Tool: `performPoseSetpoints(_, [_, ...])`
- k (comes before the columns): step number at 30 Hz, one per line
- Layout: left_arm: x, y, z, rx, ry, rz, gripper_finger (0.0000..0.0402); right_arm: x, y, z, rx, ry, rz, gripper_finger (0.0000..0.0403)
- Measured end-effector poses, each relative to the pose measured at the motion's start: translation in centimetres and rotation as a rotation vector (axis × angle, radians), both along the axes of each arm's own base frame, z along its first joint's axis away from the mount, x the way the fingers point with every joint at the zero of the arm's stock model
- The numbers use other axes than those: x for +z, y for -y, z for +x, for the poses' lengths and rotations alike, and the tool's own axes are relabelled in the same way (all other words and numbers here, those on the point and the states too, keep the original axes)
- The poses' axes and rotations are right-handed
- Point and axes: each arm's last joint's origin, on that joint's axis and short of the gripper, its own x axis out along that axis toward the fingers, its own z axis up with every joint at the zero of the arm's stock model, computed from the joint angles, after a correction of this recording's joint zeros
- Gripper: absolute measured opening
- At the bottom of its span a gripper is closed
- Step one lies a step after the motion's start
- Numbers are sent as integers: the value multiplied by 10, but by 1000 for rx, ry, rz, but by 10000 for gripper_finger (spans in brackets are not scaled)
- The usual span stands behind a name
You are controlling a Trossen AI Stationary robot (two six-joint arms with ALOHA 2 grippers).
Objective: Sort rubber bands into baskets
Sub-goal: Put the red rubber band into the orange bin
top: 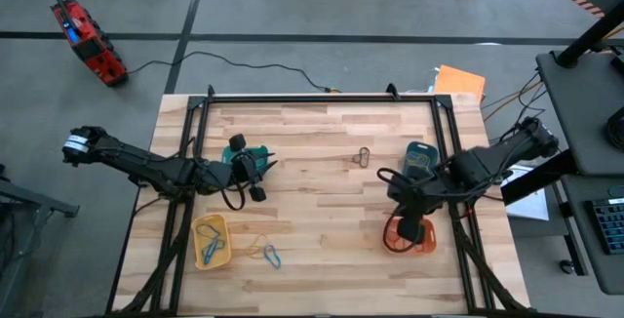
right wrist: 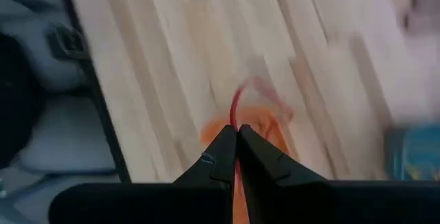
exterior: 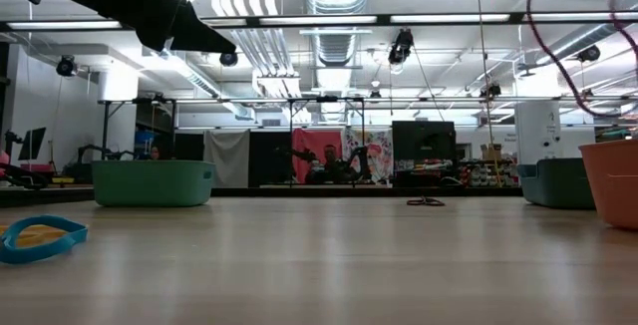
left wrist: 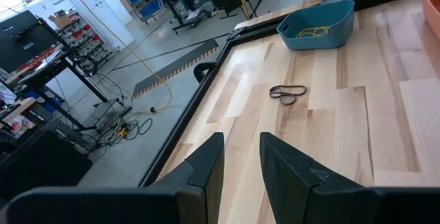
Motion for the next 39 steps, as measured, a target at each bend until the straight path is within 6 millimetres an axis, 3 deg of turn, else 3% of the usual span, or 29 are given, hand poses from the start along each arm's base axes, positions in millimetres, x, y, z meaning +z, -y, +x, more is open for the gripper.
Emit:
performPoseSetpoints(13, [0, 0, 0, 0, -1, 0, 79, -43, -7, -7, -140, -395, 184, 8])
performPoseSetpoints(21, [0, 0, 0, 0, -1, 0, 79, -71, -7, -7, -167, -503, 148, 8])
performPoseSetpoints(29, [0, 0, 0, 0, 1, 0, 79, -106, -14, 8, -72, -601, 63, 8])
performPoseSetpoints(39, [0, 0, 0, 0, 0, 0, 79, -141, -27, 37, 80, -561, 24, 8])
